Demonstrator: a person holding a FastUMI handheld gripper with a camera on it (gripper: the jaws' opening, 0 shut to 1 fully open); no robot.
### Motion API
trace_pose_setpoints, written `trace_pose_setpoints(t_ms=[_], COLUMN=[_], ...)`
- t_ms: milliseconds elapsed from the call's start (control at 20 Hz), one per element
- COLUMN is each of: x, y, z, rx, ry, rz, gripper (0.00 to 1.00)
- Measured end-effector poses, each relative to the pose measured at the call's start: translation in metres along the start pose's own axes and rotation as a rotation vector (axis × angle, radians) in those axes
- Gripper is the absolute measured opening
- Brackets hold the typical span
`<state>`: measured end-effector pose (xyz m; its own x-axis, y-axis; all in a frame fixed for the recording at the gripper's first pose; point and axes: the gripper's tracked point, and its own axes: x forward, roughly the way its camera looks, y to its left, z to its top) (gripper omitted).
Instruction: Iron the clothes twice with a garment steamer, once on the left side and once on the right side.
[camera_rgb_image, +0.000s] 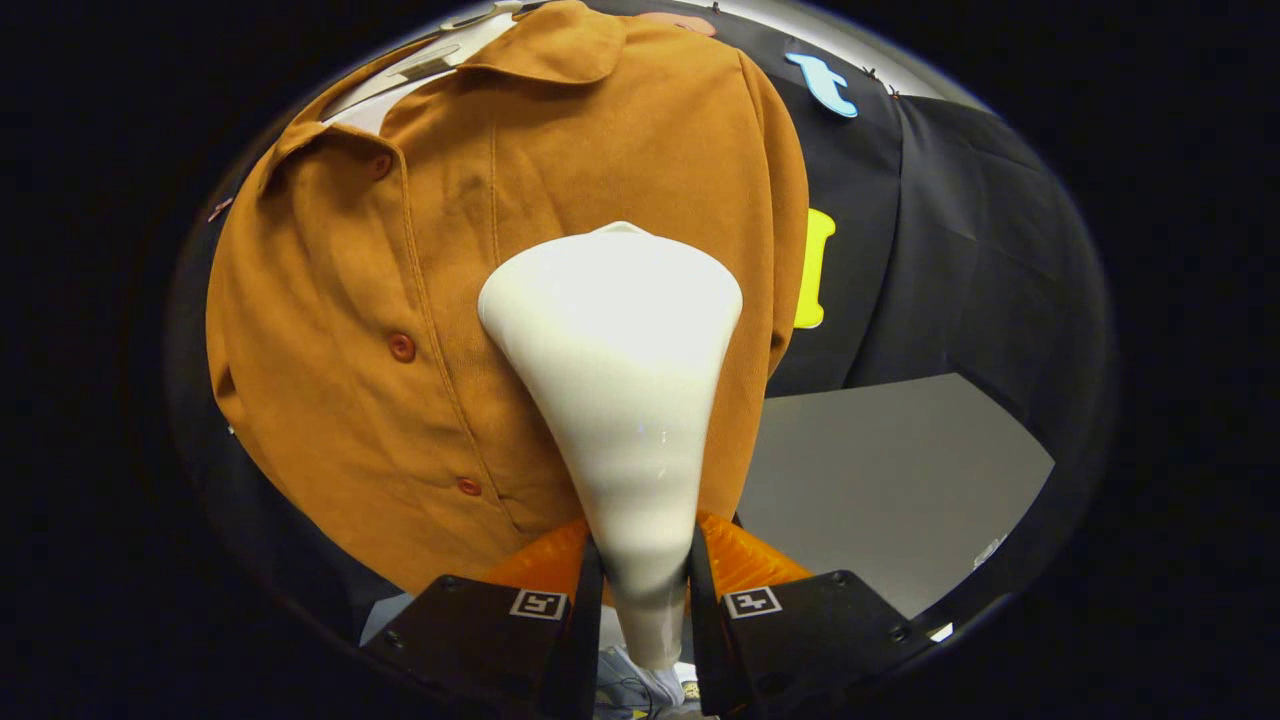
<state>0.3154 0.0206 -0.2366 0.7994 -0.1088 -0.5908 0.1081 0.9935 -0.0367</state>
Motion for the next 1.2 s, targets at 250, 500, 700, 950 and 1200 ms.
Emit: trace_pose_setpoints(t_ms=[250,500,700,950,1200], x=[0.013,0.014,0.019,0.016,0.005], y=[-0.004,-0.006,-0.009,-0.007,-0.009], z=[-0.03,-0.06,-0.087,-0.109,-0.122], rx=[0.01,0.013,0.03,0.051,0.068], ry=[0.089,0.161,0.219,0.29,0.314], rz=[0.011,0.018,0.015,0.021,0.024], gripper=[0.42,0.43,0.43,0.43,0.42])
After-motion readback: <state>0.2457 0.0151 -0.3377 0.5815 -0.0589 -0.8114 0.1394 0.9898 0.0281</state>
